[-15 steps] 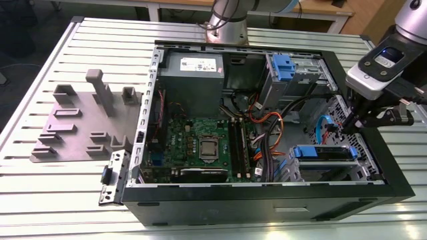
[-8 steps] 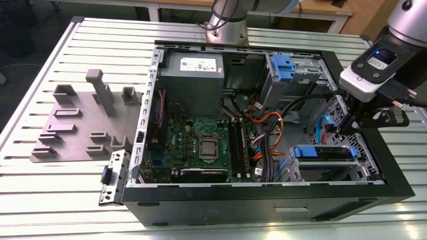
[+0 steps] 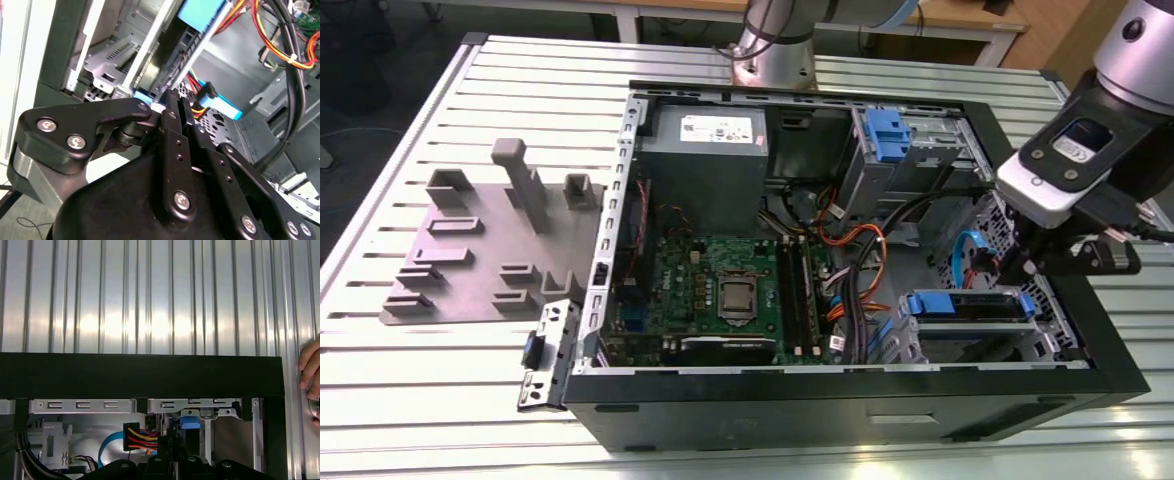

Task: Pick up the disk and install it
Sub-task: 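Insert the first disk wire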

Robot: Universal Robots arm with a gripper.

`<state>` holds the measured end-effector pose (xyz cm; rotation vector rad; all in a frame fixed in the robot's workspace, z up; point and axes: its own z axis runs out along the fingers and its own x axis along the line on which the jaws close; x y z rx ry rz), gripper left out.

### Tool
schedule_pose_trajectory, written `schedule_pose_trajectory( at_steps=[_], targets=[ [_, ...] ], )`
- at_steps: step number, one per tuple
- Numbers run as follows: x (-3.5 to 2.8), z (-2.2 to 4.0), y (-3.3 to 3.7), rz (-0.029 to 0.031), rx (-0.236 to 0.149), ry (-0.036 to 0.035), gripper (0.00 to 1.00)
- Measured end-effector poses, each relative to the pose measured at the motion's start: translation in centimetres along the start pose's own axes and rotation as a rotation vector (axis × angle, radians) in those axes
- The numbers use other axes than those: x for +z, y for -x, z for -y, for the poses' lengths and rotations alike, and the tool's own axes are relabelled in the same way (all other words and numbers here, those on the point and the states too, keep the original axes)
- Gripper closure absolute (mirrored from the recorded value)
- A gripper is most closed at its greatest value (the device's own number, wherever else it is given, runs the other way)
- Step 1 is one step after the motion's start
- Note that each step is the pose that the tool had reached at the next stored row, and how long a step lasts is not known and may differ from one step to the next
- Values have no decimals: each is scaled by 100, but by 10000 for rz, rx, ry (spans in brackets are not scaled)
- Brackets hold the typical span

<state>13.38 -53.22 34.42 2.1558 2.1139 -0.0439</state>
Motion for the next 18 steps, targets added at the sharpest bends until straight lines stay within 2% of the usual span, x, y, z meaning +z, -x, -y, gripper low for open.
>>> schedule_pose_trajectory(
  at_steps=[4, 18],
  targets=[
    [1, 31, 15, -2, -20, 55, 84],
    [1, 33, 15, -2, -22, 67, 84]
  ],
)
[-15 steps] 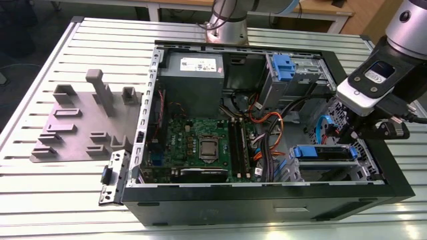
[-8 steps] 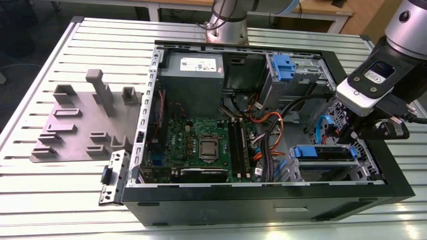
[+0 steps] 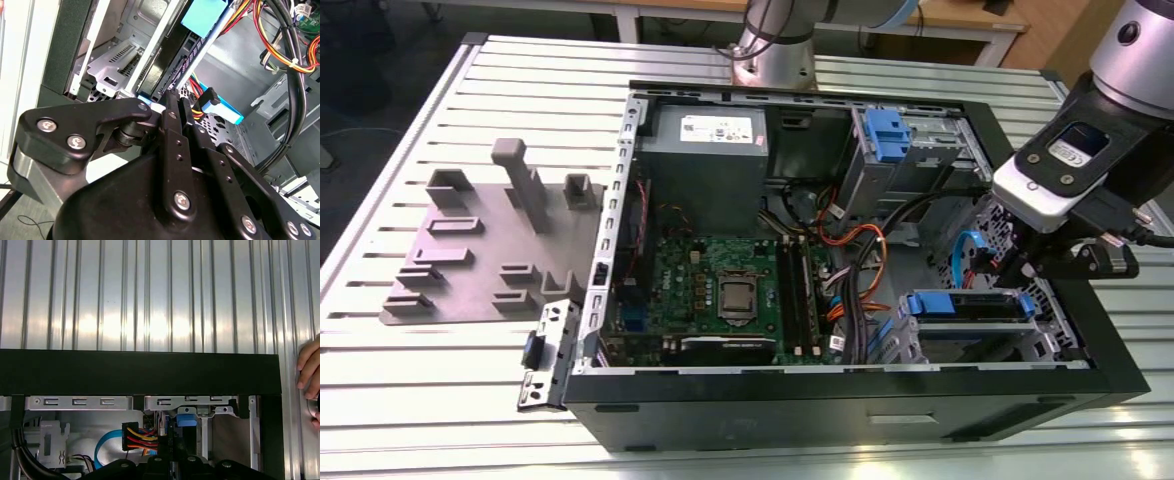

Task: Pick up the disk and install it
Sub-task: 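Insert the first disk wire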

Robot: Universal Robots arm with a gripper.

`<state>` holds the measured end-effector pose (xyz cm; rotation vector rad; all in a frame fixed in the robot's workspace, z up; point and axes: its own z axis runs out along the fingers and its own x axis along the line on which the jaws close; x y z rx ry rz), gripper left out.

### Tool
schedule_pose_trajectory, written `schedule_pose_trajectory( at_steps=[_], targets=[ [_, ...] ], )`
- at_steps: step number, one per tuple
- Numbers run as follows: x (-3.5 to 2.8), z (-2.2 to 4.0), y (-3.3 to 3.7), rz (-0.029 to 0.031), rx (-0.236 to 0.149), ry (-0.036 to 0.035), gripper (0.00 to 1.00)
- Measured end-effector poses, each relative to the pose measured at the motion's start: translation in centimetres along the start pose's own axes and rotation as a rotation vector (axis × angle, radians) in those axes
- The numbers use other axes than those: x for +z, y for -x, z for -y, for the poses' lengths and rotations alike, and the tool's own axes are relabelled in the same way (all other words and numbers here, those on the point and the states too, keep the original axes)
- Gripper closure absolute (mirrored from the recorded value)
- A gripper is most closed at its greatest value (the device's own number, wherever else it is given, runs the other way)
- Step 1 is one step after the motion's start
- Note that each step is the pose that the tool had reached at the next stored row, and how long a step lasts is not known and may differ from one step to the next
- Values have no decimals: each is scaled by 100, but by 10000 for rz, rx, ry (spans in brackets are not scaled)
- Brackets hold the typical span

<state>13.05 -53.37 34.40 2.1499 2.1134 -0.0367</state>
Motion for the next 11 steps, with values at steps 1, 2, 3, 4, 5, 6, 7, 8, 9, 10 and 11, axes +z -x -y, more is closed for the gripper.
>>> schedule_pose_trajectory(
  at_steps=[1, 2, 3, 4, 5, 6, 7, 8, 9, 10, 11],
  targets=[
    [0, 0, 0, 0, 0, 0, 84],
    [0, 0, 0, 0, 0, 0, 84],
    [0, 2, 0, -1, 1, 6, 84],
    [0, 9, 0, 0, 6, 32, 84],
    [-2, 24, 0, 0, 10, 75, 84],
    [-3, 43, 1, -2, 14, 130, 84],
    [-5, 64, 2, -2, 21, 198, 84],
    [-6, 84, 2, -4, 30, 282, 84],
    [-6, 100, 4, -4, 40, 371, 84],
    [-5, 113, 6, -7, 48, 446, 84],
    [-5, 126, 12, -6, 55, 507, 84]
  ],
)
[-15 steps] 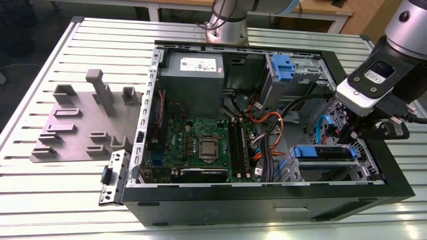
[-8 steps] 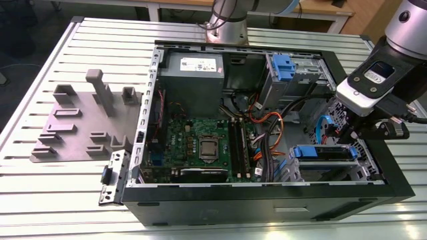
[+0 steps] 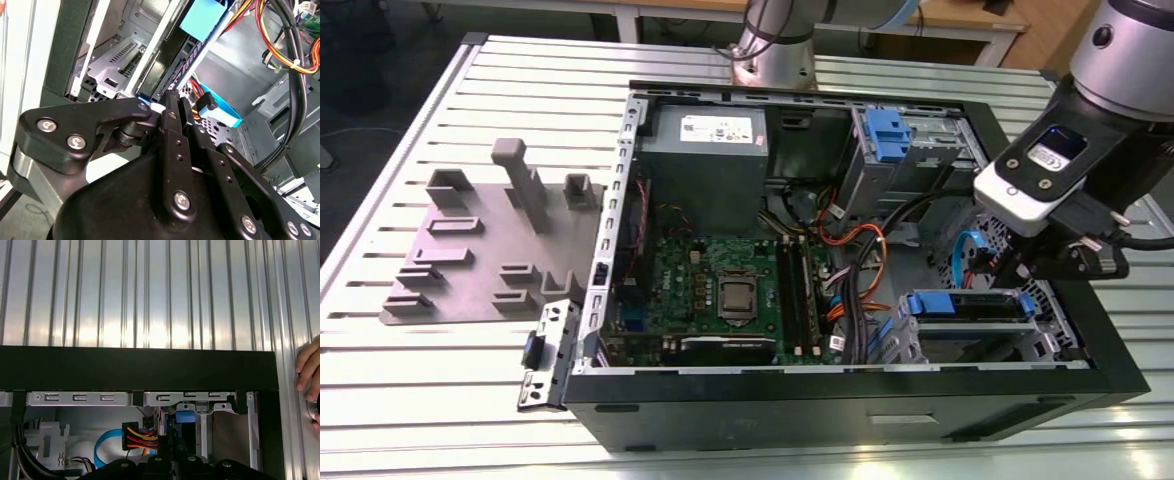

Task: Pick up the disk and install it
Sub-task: 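Insert the first disk wire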

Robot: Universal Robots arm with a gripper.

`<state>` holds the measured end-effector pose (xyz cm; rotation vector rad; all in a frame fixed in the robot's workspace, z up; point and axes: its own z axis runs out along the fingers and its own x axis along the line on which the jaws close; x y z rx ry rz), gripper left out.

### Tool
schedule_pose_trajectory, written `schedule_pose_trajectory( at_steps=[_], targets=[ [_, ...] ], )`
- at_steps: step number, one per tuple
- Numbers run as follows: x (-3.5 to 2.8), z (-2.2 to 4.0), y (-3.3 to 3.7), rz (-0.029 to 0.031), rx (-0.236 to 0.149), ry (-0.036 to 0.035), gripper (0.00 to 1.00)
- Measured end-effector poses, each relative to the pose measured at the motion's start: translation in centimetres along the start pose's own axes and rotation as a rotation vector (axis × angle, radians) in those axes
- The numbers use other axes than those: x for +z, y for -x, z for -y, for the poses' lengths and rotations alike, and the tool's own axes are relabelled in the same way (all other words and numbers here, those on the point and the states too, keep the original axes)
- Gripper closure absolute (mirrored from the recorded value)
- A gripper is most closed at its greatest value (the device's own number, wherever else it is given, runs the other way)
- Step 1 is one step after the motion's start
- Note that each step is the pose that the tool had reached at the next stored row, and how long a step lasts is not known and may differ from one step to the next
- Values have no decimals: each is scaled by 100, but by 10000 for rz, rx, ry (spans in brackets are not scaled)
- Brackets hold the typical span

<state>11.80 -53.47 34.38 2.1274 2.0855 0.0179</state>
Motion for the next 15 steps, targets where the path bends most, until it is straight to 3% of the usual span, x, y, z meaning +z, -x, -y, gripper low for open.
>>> schedule_pose_trajectory(
  at_steps=[2, 6, 15],
  targets=[
    [4, 26, 17, -2, 5, 47, 84],
    [14, 78, 29, -2, 6, 63, 84],
    [61, 87, 36, -3, -5, 76, 84]
  ],
)
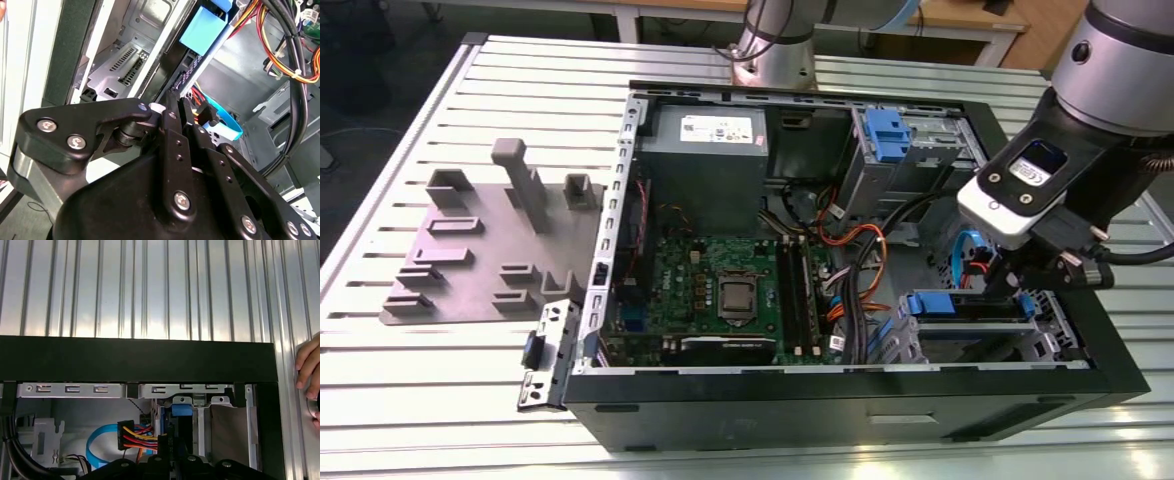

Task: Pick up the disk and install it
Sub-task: 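Insert the first disk wire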

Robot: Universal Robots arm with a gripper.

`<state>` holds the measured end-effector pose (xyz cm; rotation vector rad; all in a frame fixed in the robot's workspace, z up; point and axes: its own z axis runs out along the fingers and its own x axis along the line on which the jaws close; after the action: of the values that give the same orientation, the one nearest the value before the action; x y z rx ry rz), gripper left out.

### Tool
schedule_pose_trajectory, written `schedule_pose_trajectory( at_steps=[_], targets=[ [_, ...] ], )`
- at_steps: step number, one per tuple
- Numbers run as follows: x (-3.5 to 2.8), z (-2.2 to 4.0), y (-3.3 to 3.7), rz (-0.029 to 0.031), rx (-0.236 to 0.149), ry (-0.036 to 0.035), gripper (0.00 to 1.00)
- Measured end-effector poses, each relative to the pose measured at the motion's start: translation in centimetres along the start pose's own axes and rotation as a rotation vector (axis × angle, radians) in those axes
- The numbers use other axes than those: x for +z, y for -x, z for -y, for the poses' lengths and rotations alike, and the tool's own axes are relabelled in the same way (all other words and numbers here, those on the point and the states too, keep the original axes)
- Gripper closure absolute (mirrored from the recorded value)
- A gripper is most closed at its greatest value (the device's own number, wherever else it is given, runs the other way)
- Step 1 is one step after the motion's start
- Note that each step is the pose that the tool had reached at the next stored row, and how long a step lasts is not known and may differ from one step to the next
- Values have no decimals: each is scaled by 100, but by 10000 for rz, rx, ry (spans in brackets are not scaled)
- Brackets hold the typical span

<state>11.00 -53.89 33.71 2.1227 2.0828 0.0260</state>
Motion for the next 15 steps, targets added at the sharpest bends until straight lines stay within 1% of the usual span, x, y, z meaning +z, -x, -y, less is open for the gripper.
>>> schedule_pose_trajectory(
  at_steps=[2, 3, 5, 6, 9, 15],
  targets=[
    [5, 0, 0, 3, -9, 5, 84],
    [5, 2, 0, 2, -18, 22, 84],
    [8, 6, 0, -5, -34, 94, 84],
    [9, 14, 1, -9, -42, 118, 84],
    [12, 36, 5, -7, -47, 160, 84],
    [25, 38, 10, -11, -37, 257, 84]
  ],
)
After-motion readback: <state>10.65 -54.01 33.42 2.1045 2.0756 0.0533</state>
